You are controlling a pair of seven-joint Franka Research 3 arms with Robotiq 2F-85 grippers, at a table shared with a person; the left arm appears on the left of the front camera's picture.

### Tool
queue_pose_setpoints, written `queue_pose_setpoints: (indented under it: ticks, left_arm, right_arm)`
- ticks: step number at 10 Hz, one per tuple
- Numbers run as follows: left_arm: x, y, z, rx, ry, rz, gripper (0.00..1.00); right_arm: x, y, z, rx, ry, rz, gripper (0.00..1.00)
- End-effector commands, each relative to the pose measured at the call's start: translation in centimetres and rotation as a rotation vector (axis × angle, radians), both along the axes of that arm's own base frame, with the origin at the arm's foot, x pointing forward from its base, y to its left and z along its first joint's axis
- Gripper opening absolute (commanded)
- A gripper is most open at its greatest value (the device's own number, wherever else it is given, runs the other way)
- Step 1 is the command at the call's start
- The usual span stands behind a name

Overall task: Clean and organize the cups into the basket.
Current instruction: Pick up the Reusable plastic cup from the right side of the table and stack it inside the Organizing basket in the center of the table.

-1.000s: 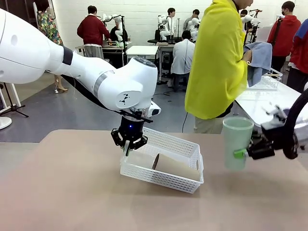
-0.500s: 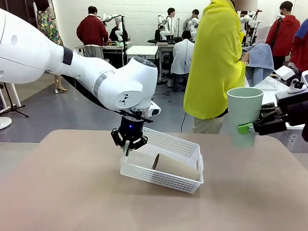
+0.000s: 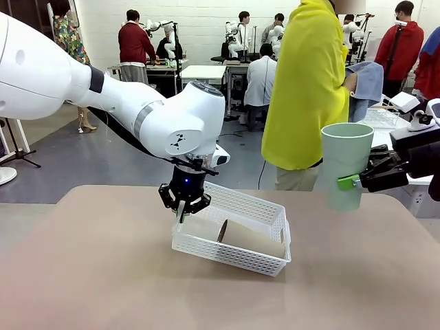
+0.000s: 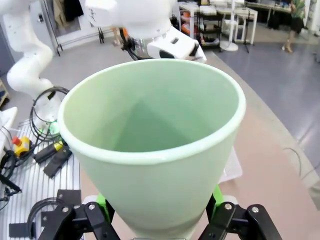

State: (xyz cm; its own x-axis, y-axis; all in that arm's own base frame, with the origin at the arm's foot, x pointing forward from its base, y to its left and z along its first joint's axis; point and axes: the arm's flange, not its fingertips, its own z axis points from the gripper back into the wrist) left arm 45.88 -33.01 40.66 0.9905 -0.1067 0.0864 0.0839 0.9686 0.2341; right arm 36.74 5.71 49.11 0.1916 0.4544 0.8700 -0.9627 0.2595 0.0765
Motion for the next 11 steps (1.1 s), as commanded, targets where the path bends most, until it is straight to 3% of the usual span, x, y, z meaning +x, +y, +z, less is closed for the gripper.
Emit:
queue_pose_setpoints:
  ticks: [1, 3, 7, 8, 11]
  left_arm:
    - [-0.3, 0.0, -0.2, 0.009, -0.006, -0.009, 0.00]
    - [-0.3, 0.0, -0.2, 0.009, -0.006, -0.009, 0.00]
    - [-0.3, 0.0, -0.2, 0.009, -0.006, -0.009, 0.00]
    - [-0.3, 0.0, -0.2, 0.009, -0.006, -0.009, 0.00]
    - [-0.3, 0.0, -0.2, 0.009, -0.006, -0.009, 0.00]
  right_arm:
    - [1.6, 5.6, 2.2, -0.234, 0.084, -0.006, 0.84]
    - [4.7, 10.2, 2.3, -0.388, 0.182, 0.023, 0.84]
    - [8.1, 14.0, -1.3, -0.622, 0.325, 0.044, 0.84]
    - [8.8, 14.6, -2.0, -0.641, 0.337, 0.061, 0.84]
    - [11.3, 16.6, -3.7, -0.727, 0.272, 0.078, 0.84]
